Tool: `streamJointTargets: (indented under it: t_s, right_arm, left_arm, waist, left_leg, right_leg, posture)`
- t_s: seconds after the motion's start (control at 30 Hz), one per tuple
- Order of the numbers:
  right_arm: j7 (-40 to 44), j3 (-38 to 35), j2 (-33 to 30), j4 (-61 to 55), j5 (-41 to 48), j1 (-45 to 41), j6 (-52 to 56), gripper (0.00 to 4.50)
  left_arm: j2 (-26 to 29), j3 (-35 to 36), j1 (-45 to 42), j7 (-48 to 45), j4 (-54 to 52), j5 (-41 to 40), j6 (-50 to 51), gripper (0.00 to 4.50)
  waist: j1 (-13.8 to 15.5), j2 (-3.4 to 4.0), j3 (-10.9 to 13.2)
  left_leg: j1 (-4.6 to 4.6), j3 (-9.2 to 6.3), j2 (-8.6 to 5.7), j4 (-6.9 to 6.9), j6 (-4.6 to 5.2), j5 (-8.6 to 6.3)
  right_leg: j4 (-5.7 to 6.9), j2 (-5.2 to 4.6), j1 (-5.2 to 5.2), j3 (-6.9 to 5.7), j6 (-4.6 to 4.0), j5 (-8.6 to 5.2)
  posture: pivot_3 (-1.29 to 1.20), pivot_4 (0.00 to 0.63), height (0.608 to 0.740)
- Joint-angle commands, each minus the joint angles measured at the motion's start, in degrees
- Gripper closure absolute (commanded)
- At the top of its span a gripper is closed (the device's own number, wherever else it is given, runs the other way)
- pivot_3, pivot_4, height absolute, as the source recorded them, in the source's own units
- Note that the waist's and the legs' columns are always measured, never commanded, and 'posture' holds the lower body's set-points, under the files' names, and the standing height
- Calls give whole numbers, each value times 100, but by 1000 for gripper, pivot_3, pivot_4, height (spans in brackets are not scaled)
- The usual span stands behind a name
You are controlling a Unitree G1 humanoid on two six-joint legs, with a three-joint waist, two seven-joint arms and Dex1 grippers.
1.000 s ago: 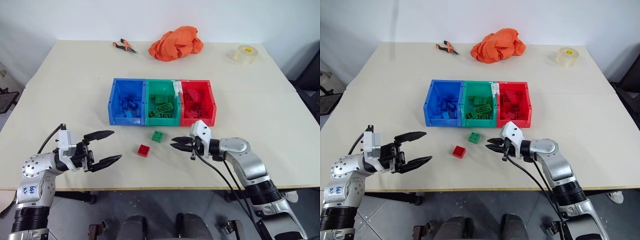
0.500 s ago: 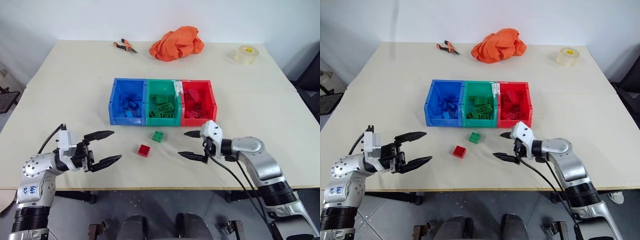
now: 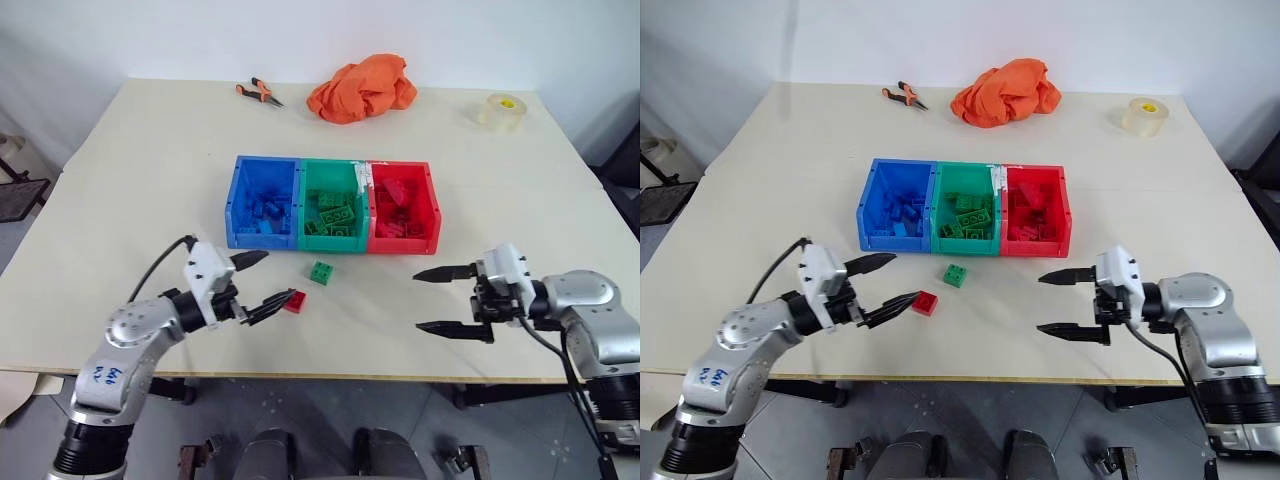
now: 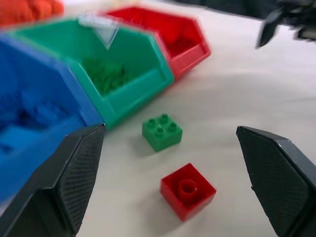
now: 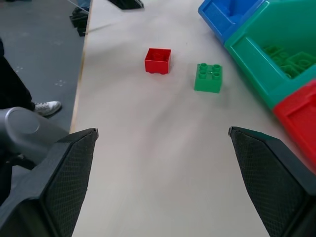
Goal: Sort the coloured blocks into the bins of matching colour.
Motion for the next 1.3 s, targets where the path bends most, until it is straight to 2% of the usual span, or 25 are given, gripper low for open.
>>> streamJointTargets:
  t_s: [0.03, 0.17, 0.33, 0.53, 0.77, 1.03, 1.3]
  right_arm:
    - [238, -271, -220, 231, 142, -207, -111, 65]
    - [378, -450, -298, 443, 290, -347, -130, 65]
    - [292, -476, -347, 366, 265, -322, -90, 65]
    - [147, -535, -443, 151, 266, -162, 31, 65]
    - [66, -622, -538, 62, 282, -102, 100, 65]
    - [6, -662, -594, -57, 263, -78, 232, 65]
    - [-89, -706, -697, -98, 259, -47, 262, 65]
  left_arm:
    - [-308, -260, -254, 669, -459, 60, 661, 0]
    - [-599, -805, -599, 1211, -545, 265, 1504, 0]
    - [-983, -1229, -1106, 1760, -298, 708, 1848, 0]
    - [-1221, -1668, -1508, 1971, 71, 1153, 2012, 0]
    - [-1383, -1811, -1473, 2046, -4, 1281, 2356, 0]
    - [-1680, -1826, -1965, 2146, 757, 1425, 2704, 0]
    - [-1638, -2054, -2271, 1945, 868, 1470, 3235, 0]
  waist:
    - [19, 1, 0]
    - [81, 0, 0]
    - [130, 0, 0]
    - [138, 0, 0]
    - [137, 0, 0]
    - [146, 0, 0]
    - [146, 0, 0]
  left_leg:
    - [1, -1, 0, 2, 0, 0]
    - [-1, -1, 0, 6, 0, 0]
    - [-5, 2, -2, 12, 0, 0]
    - [-7, 3, -5, 17, 1, 0]
    - [-7, 2, -4, 18, 1, 0]
    - [-10, 2, -5, 21, 1, 0]
    - [-10, 2, -6, 22, 1, 0]
  right_leg:
    - [1, 0, 1, 0, 0, 0]
    - [-4, 4, 5, -3, 0, 0]
    - [-7, 7, 5, -3, 0, 0]
    - [-9, 7, 7, -5, 0, 0]
    - [-9, 8, 7, -5, 0, 0]
    - [-11, 8, 8, -8, 1, 0]
    - [-10, 9, 8, -13, 1, 1]
  posture:
    - [0, 150, 740]
    - [0, 150, 740]
    - [0, 150, 740]
    - [0, 150, 740]
    - [0, 150, 740]
    - [0, 150, 740]
    - [0, 150, 740]
